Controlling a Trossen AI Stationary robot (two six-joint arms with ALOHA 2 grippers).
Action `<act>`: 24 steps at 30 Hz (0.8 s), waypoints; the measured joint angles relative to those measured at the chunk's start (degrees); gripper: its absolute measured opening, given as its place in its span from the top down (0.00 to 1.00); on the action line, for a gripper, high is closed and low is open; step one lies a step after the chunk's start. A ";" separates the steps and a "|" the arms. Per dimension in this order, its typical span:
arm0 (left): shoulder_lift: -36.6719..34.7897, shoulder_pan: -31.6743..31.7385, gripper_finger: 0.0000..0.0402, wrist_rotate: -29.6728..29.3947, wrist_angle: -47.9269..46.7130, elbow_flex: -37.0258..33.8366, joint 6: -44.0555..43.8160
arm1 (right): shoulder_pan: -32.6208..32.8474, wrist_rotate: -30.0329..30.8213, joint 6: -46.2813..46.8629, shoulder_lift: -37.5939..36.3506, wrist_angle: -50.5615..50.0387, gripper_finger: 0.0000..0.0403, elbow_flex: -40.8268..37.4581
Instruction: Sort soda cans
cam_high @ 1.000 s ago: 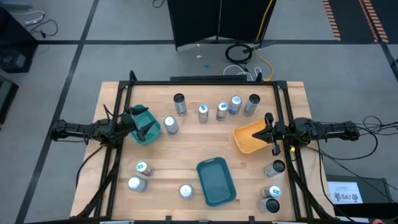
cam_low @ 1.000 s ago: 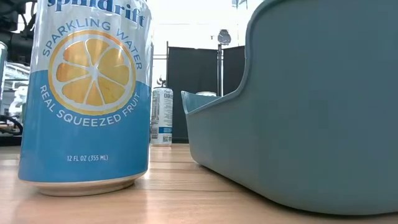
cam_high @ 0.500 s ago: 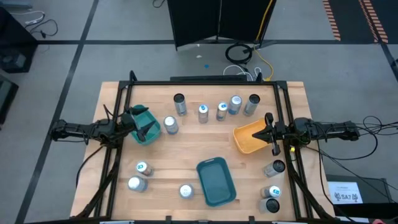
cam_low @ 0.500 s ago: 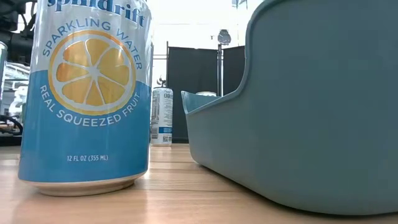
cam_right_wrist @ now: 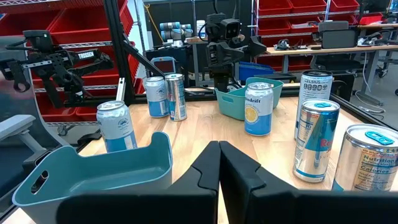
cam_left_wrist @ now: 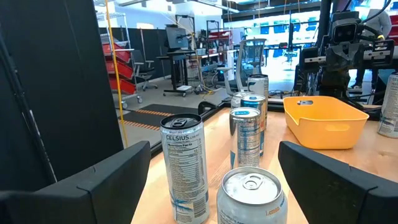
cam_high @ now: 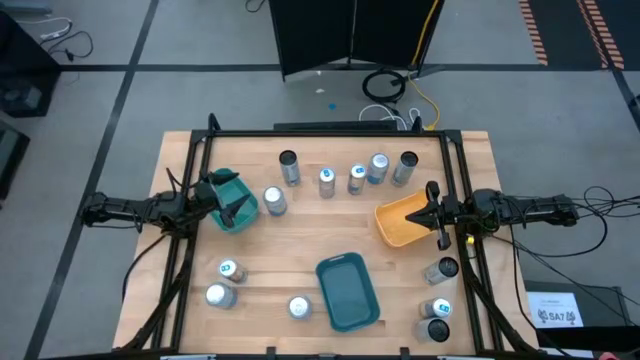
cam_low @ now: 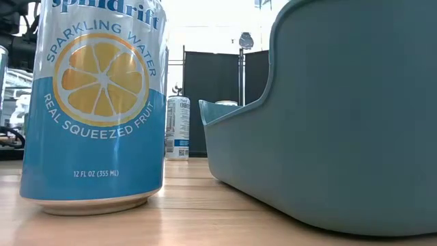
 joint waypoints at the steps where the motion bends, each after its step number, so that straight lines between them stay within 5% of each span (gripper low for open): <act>1: 0.00 0.01 0.10 -0.01 0.00 -0.01 0.00 | 0.00 -0.01 0.00 -0.01 0.02 1.00 -0.01; 7: 0.00 -0.01 0.10 -0.04 0.19 -0.01 -0.23 | 0.00 0.01 -0.02 0.00 0.02 1.00 -0.02; 14: 0.02 0.01 0.10 -0.30 5.30 -0.19 -21.66 | 0.00 -0.01 -0.01 -0.01 0.01 1.00 -0.01; 24: 0.07 0.01 0.10 -3.19 12.87 -0.17 -27.27 | -0.01 -0.01 0.00 -0.02 0.01 1.00 0.01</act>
